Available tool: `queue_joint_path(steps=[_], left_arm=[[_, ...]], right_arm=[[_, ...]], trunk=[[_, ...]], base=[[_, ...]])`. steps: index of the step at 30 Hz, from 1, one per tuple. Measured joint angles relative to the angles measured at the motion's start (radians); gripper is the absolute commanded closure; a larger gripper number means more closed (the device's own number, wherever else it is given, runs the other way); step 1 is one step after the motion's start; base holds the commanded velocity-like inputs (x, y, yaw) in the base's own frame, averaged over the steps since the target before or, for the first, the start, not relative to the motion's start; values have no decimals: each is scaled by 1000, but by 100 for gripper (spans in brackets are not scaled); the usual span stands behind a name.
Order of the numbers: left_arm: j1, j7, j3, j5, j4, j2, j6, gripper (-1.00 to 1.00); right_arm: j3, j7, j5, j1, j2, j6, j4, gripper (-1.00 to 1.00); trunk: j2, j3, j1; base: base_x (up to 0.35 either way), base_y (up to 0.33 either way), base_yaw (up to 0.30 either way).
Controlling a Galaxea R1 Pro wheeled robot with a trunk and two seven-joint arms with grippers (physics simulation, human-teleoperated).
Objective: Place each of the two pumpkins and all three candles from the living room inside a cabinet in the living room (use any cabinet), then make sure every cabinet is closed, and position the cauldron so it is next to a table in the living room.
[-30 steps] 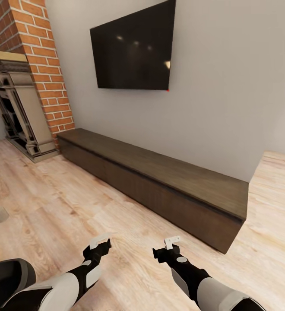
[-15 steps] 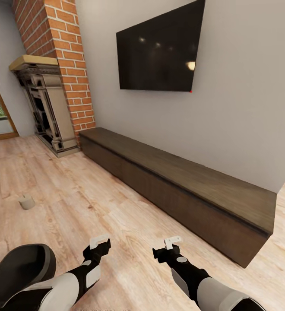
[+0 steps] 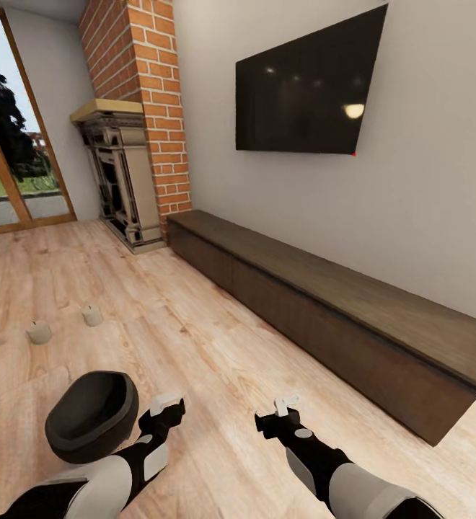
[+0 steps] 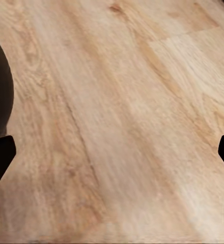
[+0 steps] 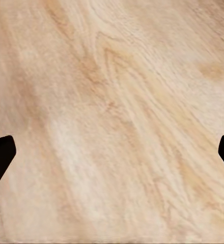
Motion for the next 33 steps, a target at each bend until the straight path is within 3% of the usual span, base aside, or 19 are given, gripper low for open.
queue_joint_path(steps=[6,22,28,33], left_arm=[[0,0,0,0,0,0,0,-100],[0,-1,0,0,1,0,0,-100],[1,-3,0,0,-1,0,0,-100],[0,-3,0,0,-1,0,-1,-100]], right_arm=[[0,-1,1,0,0,0,1,-100],[1,-1,1,0,1,0,1,-100],[3,-1,1,0,0,0,2,-100],[28,-1,1,0,-1,0,2,-100]], trunk=[[0,1,0],[0,13,0],[0,18,0],[0,23,-1]], base=[[-303,17,94],[-305,1,240],[-130,0,239],[-9,0,243]])
